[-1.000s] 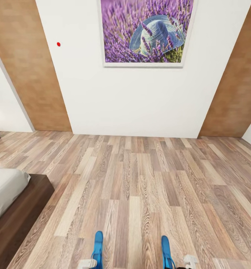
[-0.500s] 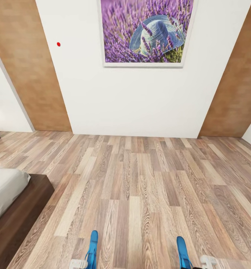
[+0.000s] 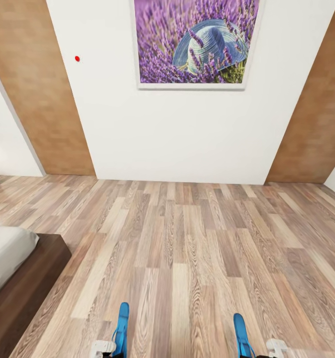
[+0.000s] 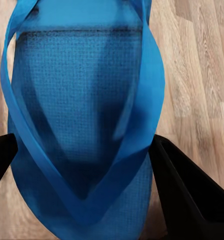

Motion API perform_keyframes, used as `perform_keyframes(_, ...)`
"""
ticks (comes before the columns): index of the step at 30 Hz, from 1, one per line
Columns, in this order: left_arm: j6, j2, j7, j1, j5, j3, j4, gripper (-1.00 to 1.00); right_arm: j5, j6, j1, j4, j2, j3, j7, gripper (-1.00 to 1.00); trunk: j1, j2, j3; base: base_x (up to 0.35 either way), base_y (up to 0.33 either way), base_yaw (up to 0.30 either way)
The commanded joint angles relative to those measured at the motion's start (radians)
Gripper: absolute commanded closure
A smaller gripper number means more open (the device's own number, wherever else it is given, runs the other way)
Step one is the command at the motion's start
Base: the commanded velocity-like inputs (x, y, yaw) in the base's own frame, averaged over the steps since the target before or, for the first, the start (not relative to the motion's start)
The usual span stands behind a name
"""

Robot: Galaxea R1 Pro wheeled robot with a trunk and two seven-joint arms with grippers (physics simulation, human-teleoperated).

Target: In the bedroom, move the book from the bed onto either nightstand, and place the two sandals side by side next to the bed.

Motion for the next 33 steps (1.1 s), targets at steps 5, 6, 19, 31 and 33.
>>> perform_keyframes(5,-0.003,-0.001,0.015,-0.001,0.0,0.002,-0.002,1.0,0.007,0.005,0.0,-0.001,0.002,-0.009,0.004,1.0,0.0,0.0,-0.001,0.295,0.0,0.0)
perform_keyframes(6,-0.003,-0.001,0.016,-0.001,0.0,0.002,-0.002,1.0,0.007,0.006,0.0,-0.001,0.002,-0.008,0.004,1.0,0.0,0.0,-0.001,0.32,0.0,0.0)
perform_keyframes(19,-0.003,-0.002,0.017,-0.001,0.0,0.002,-0.002,1.0,0.007,0.006,0.0,-0.001,0.002,-0.009,0.004,1.0,0.0,0.0,-0.001,0.327,0.0,0.0)
perform_keyframes(31,-0.003,-0.003,0.017,-0.001,0.0,0.001,-0.002,1.0,0.007,0.006,0.0,-0.001,0.002,-0.008,0.004,1.0,0.0,0.0,-0.001,0.328,0.0,0.0)
perform_keyframes(33,-0.003,-0.004,0.017,-0.001,0.0,0.001,-0.002,1.0,0.007,0.006,0.0,-0.001,0.002,-0.008,0.004,1.0,0.0,0.0,-0.001,0.328,0.0,0.0)
